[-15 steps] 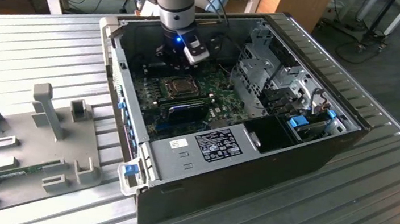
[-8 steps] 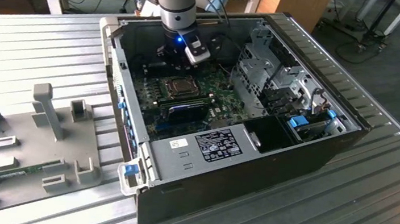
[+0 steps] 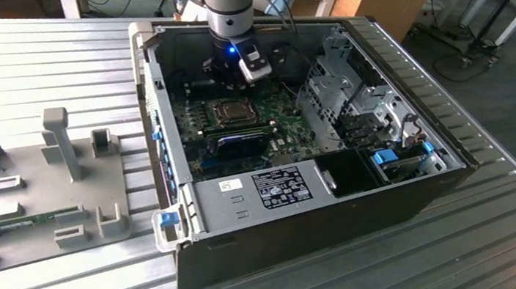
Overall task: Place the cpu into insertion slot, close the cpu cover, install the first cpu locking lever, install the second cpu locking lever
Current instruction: 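Install the first cpu locking lever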
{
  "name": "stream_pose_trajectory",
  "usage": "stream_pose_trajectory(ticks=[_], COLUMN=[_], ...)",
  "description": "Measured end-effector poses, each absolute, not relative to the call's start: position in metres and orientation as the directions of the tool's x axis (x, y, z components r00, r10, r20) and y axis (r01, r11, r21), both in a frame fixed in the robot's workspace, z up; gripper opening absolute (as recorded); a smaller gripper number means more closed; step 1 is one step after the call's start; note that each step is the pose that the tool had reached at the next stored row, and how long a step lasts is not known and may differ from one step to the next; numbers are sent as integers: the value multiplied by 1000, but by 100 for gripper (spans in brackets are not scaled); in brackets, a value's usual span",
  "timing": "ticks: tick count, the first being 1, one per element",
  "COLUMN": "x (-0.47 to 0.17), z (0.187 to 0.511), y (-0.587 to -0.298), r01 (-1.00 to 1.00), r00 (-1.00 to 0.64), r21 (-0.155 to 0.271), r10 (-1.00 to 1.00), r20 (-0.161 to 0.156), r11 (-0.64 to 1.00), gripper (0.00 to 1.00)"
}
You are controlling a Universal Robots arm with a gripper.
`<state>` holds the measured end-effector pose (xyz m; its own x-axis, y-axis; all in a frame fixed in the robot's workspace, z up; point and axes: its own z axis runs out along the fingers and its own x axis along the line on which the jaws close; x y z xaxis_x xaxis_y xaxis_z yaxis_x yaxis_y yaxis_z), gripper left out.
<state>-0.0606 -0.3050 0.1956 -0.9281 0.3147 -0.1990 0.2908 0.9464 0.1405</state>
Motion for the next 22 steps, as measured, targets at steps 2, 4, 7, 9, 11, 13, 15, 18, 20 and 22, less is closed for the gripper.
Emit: stream_pose_trajectory(ticks=[2, 4, 7, 9, 11, 13, 15, 18, 20, 22], x=[-61, -61, -61, -61, -61, -61, -61, -61, -61, -61], z=[196, 196, 196, 196, 196, 196, 196, 196, 196, 196], y=[-305, -305, -305, -305, -306, -308, -309, -311, -312, -312], r01=[291, 291, 291, 291, 291, 291, 291, 291, 291, 291], r00=[-928, -928, -928, -928, -928, -928, -928, -928, -928, -928], r21=[141, 145, 154, 161, 164, 164, 164, 168, 169, 170], r10=[315, 315, 317, 319, 319, 319, 319, 320, 321, 321], r20=[-199, -197, -194, -192, -191, -191, -191, -190, -189, -189], r11=[946, 946, 944, 943, 943, 943, 943, 942, 942, 942], gripper=[10, 10, 10, 10, 10, 10, 10, 10, 10, 10])
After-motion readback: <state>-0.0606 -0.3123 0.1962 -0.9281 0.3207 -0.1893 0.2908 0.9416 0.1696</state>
